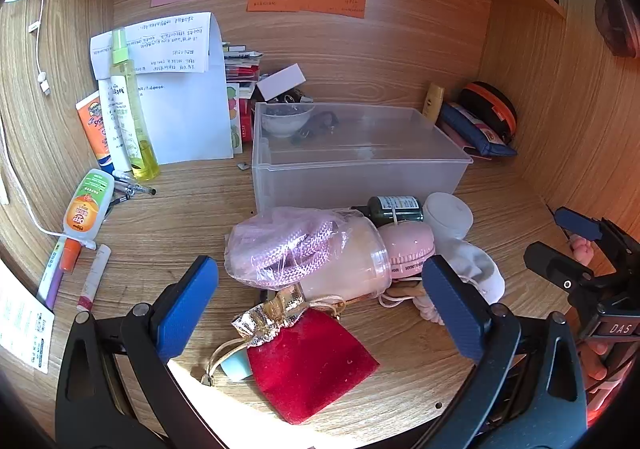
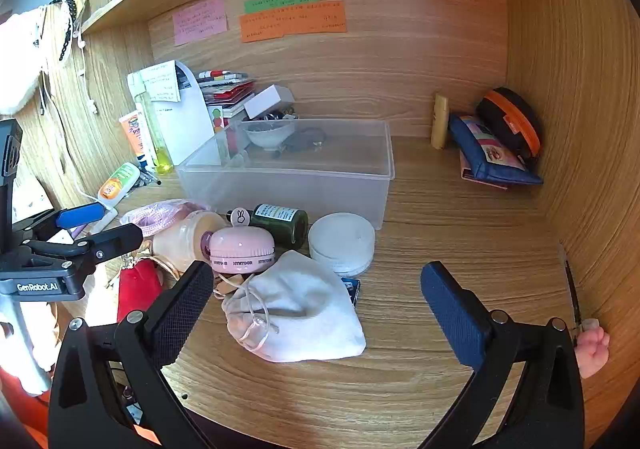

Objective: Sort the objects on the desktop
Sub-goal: 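Move both grippers toward the bagged pink rope and white cloth pouch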

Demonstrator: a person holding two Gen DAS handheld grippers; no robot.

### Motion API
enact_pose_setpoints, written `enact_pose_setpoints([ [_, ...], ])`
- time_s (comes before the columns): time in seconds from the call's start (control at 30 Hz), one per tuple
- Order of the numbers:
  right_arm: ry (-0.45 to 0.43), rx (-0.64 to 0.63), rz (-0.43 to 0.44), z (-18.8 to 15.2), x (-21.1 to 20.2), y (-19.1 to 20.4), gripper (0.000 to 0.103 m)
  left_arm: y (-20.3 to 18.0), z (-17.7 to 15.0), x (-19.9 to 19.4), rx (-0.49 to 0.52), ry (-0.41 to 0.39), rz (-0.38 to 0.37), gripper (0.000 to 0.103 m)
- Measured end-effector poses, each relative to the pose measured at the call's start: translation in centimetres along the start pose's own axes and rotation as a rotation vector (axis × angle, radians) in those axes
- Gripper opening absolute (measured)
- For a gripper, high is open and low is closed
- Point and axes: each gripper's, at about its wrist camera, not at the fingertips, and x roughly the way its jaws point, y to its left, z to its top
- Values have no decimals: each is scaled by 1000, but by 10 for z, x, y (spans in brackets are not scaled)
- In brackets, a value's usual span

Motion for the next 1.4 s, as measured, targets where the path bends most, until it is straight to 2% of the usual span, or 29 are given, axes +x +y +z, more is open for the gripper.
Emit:
enact_pose_setpoints([
  [0.4,-1,11,-1,0,1,-5,103,6,6,-4,-25,-21,-41,103],
  [0.57,3,15,3,-2,4,-8,103,16,8,6,-9,26,-65,103],
  [0.8,99,28,45,-9,30,-12,103,41,5,36,-15,145,-54,103],
  [0.93,136,9,68,-13,40,-7,103,47,-1,46,0,181,-11,103],
  [1.1,165,-27,76,-14,48,4,103,52,-3,50,10,172,24,103],
  [1.4,231,-38,83,-23,69,9,103,46,15,61,42,160,-7,103],
])
